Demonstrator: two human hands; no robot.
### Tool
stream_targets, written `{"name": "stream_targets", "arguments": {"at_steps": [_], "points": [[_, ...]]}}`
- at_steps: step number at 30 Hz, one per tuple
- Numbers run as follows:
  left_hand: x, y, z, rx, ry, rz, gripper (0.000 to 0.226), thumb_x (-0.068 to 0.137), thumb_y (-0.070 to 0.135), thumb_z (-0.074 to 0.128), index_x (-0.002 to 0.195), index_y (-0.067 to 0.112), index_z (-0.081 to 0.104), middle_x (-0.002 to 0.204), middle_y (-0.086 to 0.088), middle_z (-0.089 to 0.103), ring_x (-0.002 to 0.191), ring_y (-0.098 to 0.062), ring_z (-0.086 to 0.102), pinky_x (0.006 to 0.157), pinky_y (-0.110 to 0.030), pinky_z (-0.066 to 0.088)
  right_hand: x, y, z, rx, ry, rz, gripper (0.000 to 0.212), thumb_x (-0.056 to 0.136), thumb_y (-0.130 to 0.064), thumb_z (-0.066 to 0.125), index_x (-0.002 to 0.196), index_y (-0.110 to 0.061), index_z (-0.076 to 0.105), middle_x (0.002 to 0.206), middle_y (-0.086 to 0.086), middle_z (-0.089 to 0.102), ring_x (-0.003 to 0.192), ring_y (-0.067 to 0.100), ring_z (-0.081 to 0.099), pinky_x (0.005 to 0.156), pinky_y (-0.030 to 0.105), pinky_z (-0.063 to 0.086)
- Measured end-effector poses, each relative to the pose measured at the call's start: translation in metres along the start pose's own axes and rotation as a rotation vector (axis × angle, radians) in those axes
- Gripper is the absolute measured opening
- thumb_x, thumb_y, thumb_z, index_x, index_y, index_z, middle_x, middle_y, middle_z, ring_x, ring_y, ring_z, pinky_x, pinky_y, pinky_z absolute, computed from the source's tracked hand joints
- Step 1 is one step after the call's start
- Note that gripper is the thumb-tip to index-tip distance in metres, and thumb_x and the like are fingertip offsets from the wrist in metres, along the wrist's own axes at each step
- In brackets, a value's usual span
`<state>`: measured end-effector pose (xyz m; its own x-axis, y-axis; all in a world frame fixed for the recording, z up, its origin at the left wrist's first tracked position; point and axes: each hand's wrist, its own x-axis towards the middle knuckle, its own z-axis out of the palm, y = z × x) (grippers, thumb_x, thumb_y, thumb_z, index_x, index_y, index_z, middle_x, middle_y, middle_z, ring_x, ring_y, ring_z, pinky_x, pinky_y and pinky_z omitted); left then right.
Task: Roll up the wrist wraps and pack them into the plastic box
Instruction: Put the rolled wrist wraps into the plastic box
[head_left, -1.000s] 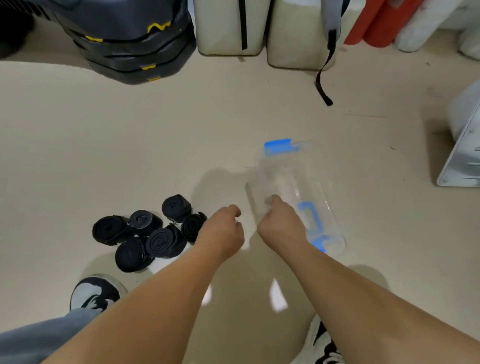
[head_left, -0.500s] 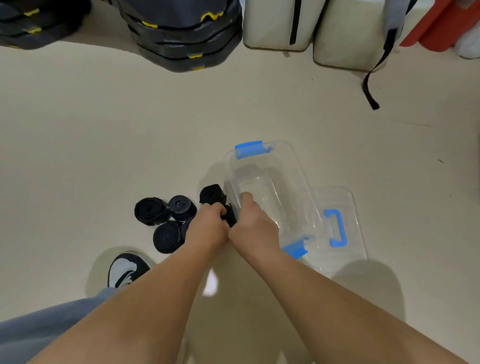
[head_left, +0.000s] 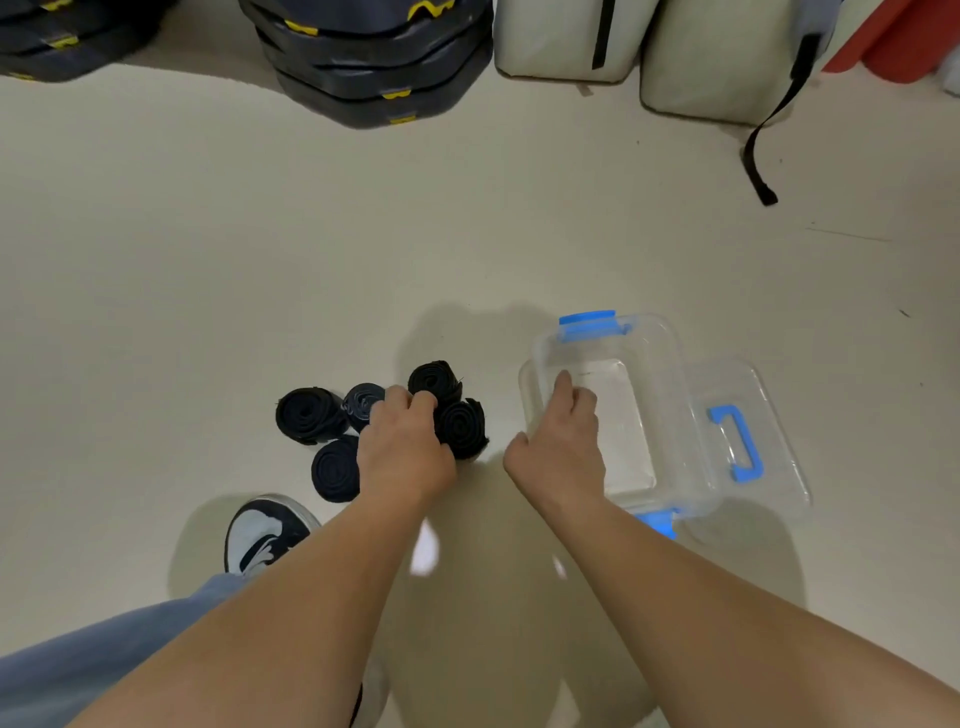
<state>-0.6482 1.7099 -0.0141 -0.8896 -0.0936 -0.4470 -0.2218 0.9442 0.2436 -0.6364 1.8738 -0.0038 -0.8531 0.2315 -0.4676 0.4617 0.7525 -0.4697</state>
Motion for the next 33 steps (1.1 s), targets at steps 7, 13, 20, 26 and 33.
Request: {"name": "stream_targets", "arguments": {"at_steps": [7,13,20,26,33], "points": [[0.008,-0.025,0.004,0.171,-0.122,0.015,0.066,0.090,0.025,0.070,0.150,0.024,0.041,0.141,-0.004,0.049,0.131,-0.029,0.044,0.096,-0.037,0.046,0.013,-0.037,0.012,-0.265,-0.083,-0.206,0.102,0.079,-0.012,0.067,0.165,-0.022,0.012,0.171,0.008,-0.012,0.160,0.031,-0.006,0.121,0.037,0.030],[0.010,-0.032,0.001,0.174,-0.025,0.055,0.059,0.085,0.047,0.071,0.135,0.026,0.047,0.134,0.000,0.044,0.124,-0.026,0.043,0.095,-0.039,0.038,0.021,-0.056,0.027,-0.451,-0.239,-0.546,0.114,0.083,-0.020,0.074,0.167,-0.027,-0.004,0.173,0.006,-0.015,0.161,0.031,-0.015,0.130,0.046,0.017],[0.009,-0.049,0.000,0.362,-0.087,0.114,0.088,0.086,0.058,0.070,0.158,0.034,0.025,0.171,-0.007,-0.014,0.158,-0.041,-0.002,0.120,-0.057,0.022,0.047,-0.072,0.041,-0.572,-0.390,-0.523,0.107,0.084,-0.019,0.077,0.161,-0.052,0.009,0.172,0.001,-0.018,0.158,0.038,0.003,0.096,0.047,0.057],[0.034,-0.049,-0.008,0.387,-0.203,0.069,0.069,0.081,0.042,0.077,0.143,0.035,0.045,0.152,-0.005,0.017,0.139,-0.042,0.028,0.102,-0.048,0.041,0.059,-0.076,0.053,-0.520,-0.446,-0.498,0.066,0.083,-0.011,0.074,0.138,-0.035,0.048,0.169,0.004,-0.003,0.133,0.037,0.039,0.085,0.039,0.051],[0.036,-0.053,-0.001,0.350,-0.271,0.100,0.072,0.084,0.044,0.073,0.149,0.036,0.042,0.162,-0.005,0.015,0.146,-0.041,0.023,0.095,-0.042,0.048,0.063,-0.062,0.060,-0.332,-0.329,-0.443,0.047,0.081,-0.009,0.071,0.118,-0.032,0.054,0.153,0.001,0.015,0.106,0.029,0.044,0.070,0.035,0.046]]}}
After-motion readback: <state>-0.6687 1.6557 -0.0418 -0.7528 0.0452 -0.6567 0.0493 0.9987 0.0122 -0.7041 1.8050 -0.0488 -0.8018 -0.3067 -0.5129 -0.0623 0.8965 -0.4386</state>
